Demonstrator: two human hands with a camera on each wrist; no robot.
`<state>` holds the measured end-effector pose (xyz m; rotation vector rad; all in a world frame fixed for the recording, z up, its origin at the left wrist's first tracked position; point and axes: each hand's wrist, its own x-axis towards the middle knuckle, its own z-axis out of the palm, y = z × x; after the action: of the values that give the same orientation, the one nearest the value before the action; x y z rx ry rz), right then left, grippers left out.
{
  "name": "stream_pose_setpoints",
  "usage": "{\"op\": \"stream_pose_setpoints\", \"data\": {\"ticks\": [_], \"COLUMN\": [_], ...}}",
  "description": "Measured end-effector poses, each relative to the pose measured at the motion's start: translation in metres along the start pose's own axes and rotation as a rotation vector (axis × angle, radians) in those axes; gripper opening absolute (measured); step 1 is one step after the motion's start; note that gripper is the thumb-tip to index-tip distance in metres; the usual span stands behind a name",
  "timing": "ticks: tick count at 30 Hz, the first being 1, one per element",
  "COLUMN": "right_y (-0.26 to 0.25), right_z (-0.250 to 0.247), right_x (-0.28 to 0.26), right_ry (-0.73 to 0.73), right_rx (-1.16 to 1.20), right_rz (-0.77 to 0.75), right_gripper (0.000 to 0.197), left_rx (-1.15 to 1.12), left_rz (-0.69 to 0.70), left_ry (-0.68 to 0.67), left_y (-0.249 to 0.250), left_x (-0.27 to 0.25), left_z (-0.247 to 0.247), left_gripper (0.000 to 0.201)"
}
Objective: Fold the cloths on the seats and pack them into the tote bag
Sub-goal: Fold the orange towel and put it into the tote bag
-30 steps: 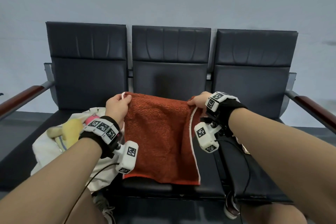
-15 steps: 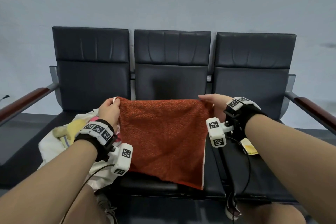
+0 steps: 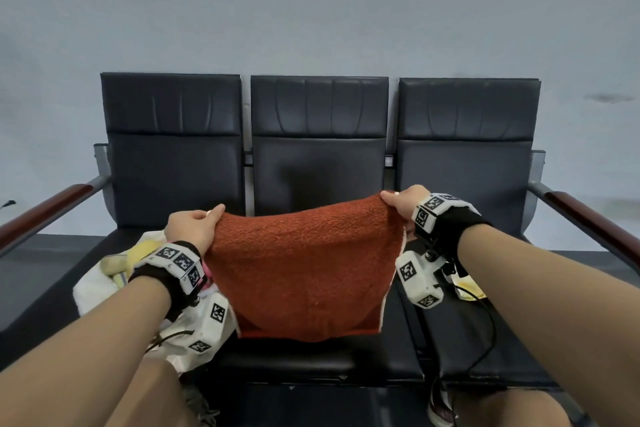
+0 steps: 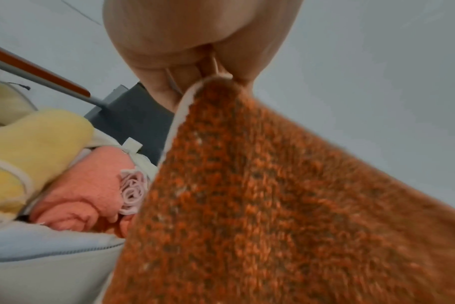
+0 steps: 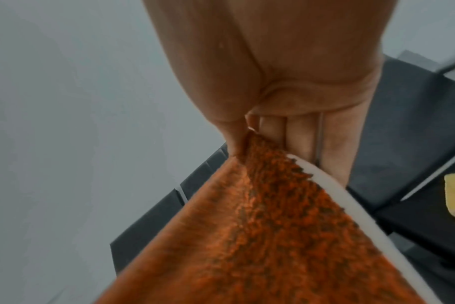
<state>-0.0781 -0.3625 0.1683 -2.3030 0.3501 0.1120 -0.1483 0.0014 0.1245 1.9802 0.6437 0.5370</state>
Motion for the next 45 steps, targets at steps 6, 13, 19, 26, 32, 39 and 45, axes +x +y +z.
{"op": "stream_pose_setpoints", "data": {"ticks": [6,13,19,26,32,39,45], "right_y": [-0.003,-0.016,-0.019,-0.024,-0.034,-0.023,-0.005], "right_z": [-0.025,-0.056,-0.06,-0.078,-0.093,-0.094,-0.057], "right_x": [-0.018,-0.036,-0.038,-0.049,-0.08,-0.077,-0.021], "right_ry": [-0.081,-0.336,-0.016,-0.129,-0.01,0.1,0.176], "right_rx": [0.208,0.727,0.667,0.781,0.711,0.165,0.164], "right_rz": [0.106,0.158,0.071,0.0,-0.101,-0.223,-0.09], "right_gripper": [0.051,0.034,0.008,0.022,0.012,0.006,0.005], "left_rx": [-0.487,-0.801,-0.585,-0.678,-0.557,0.227,0.411], "left_rz": [-0.248,-0.283,-0.064,0.01,0.266,0.654,0.48], "left_ry": [-0.129,-0.518,-0.192,-0.235,-0.322,-0.051,-0.26], "left_y": [0.021,0.053,0.065,0.075,0.09,0.083,0.054], "left_x": [0.006,-0.005,-0.006,-0.008,-0.007,0.0,0.025], "left_z": [-0.009,-0.035,-0.039,-0.058,-0.07,-0.062,-0.026], "left_gripper": [0.029,0.016,0.032,0.041,0.054,0.015,0.019]}}
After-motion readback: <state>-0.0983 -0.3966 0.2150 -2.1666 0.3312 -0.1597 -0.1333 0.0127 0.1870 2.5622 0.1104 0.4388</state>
